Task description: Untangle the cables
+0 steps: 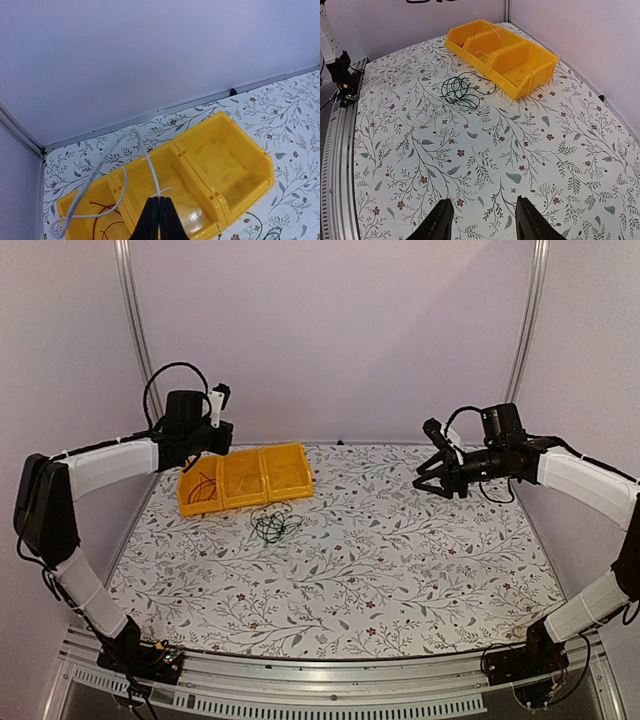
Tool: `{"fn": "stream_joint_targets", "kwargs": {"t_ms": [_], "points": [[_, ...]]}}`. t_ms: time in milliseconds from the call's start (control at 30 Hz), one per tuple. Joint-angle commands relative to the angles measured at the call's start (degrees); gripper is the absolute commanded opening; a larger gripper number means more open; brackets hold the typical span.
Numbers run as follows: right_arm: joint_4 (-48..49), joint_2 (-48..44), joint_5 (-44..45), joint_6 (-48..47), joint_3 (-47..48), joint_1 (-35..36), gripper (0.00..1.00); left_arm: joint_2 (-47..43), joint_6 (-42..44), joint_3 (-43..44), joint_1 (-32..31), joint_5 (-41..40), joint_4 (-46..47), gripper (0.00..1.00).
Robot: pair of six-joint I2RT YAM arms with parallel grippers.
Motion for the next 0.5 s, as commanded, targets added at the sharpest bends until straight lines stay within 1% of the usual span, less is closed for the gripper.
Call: {"fn": "stream_joint_targets", "kwargs": {"t_ms": [0,167,467], "points": [[0.73,0.98,-0.36,-0.96,-0.49,-0.33,0.46,4.49,-2.65,0.57,0.69,1.44,4.42,0.0],[0.64,1.19,-0.38,-1.26,-0.63,-0.32,0.46,10.22,-5.45,1.69,0.99,2.12,4.1,0.0],[0.54,2.21,-0.8,-1.62,-0.73,-0.34,0.46,17.35,-10.03,4.33,2.05,7.5,1.15,0.0]]}}
